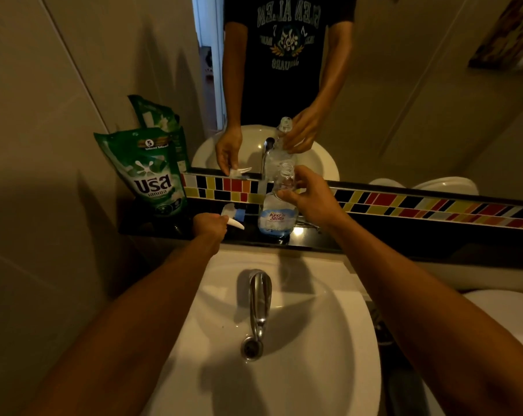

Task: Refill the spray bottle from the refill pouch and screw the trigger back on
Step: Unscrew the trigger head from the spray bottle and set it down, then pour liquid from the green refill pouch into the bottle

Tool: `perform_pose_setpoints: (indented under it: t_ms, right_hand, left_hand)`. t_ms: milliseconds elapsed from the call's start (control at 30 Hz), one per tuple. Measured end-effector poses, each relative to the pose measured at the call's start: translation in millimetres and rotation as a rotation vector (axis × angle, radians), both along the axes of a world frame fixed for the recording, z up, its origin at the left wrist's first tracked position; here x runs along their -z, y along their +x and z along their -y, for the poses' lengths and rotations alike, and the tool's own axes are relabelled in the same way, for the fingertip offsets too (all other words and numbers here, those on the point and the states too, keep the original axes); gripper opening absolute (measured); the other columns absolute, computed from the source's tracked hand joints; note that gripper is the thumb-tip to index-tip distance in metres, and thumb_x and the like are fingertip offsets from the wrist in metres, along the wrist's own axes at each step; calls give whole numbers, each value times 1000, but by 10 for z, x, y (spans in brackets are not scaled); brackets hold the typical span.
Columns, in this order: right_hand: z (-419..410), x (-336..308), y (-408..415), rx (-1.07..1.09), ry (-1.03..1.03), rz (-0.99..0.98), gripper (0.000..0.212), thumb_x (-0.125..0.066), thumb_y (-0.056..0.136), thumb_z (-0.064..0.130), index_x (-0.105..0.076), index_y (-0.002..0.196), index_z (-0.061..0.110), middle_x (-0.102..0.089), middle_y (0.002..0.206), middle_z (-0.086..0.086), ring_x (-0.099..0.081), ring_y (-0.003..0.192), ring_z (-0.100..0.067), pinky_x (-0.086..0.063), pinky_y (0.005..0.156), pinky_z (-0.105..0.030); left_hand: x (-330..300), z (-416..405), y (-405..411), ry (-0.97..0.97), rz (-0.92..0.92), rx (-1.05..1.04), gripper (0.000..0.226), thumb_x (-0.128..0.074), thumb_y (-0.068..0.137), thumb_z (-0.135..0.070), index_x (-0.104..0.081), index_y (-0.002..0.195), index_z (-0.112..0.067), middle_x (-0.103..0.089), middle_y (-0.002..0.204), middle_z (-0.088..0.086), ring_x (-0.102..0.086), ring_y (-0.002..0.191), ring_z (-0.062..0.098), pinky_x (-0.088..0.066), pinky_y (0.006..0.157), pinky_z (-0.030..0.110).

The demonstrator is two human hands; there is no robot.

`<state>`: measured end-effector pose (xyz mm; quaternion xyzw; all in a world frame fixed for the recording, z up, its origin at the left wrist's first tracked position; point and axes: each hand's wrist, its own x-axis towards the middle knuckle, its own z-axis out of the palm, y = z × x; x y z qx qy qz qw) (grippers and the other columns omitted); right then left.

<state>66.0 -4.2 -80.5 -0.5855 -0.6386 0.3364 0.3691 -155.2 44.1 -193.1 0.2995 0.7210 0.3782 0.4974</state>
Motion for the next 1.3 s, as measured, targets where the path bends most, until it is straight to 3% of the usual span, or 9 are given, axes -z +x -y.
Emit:
perform_pose_setpoints:
  t_ms: [200,333,433,567,667,800,933,1133,1300]
  right_hand:
    - [-30,104,73,-12,-40,31,53,-76,91,3,-55,137,20,-64,116,13,-62,106,0,-57,90,-31]
    - [27,219,82,-9,-47,51,70,-77,89,1,-46,148,25,-62,133,10,-59,116,-2,-59,99,-41]
    - [123,301,24,73,35,12,85,-79,88,8,-34,156,31,-49,152,0,-51,130,-10,-57,95,-33]
    - [332,408,-177,387,311,20,55,-75,92,21,-44,137,26,-50,131,2,-56,102,-2,-55,78,-20]
    - [486,481,-414,413,396,36,32,-71,95,18,-49,118,20,-53,112,1,-58,91,-7,-60,75,-27]
    - [540,495,-770,250,428,51,17,-69,97,14,-54,107,13,-54,100,3,-55,78,-4,-48,66,-15]
    - [433,441,-1181,169,366,-34,8,-64,100,13,-57,102,12,-58,92,-4,-57,77,-13,-51,68,-26]
    - [55,353,-1742,67,190,-97,22,-62,102,16,-60,124,17,-59,97,10,-59,81,-5,-50,69,-20]
    - [-313,291,-1989,-11,54,-103,35,-54,107,16,-51,142,14,-61,113,7,-62,94,-9,-45,67,-13]
  left_hand:
    - [110,5,41,20,-134,4,25,-71,88,-11,-68,109,2,-70,109,20,-67,101,34,-56,89,43]
    - [117,70,27,58,-294,52,23,-73,86,-14,-69,106,-4,-69,107,17,-65,100,34,-55,86,43]
    - [126,122,-19,110,-325,76,22,-74,85,-16,-67,104,-6,-68,106,15,-64,99,32,-51,79,38]
    - [65,148,-142,214,-332,84,15,-72,86,-18,-60,77,-18,-68,93,11,-63,86,26,-49,76,34]
    - [-64,194,-310,349,-341,70,8,-69,89,-18,-65,90,-11,-66,89,8,-60,84,23,-50,79,33]
    - [-273,293,-631,517,-350,69,3,-67,88,-12,-65,88,-11,-64,78,3,-59,73,17,-51,71,29]
    - [-452,382,-1034,580,-343,33,8,-69,87,-11,-67,93,-6,-64,80,8,-59,68,16,-52,67,30]
    - [-652,381,-1622,597,-348,-21,33,-68,87,-17,-59,119,-15,-68,106,2,-67,92,20,-54,76,27]
    - [-793,153,-1895,515,-335,-37,58,-58,96,-22,-35,148,-14,-49,146,12,-55,123,26,-45,95,30]
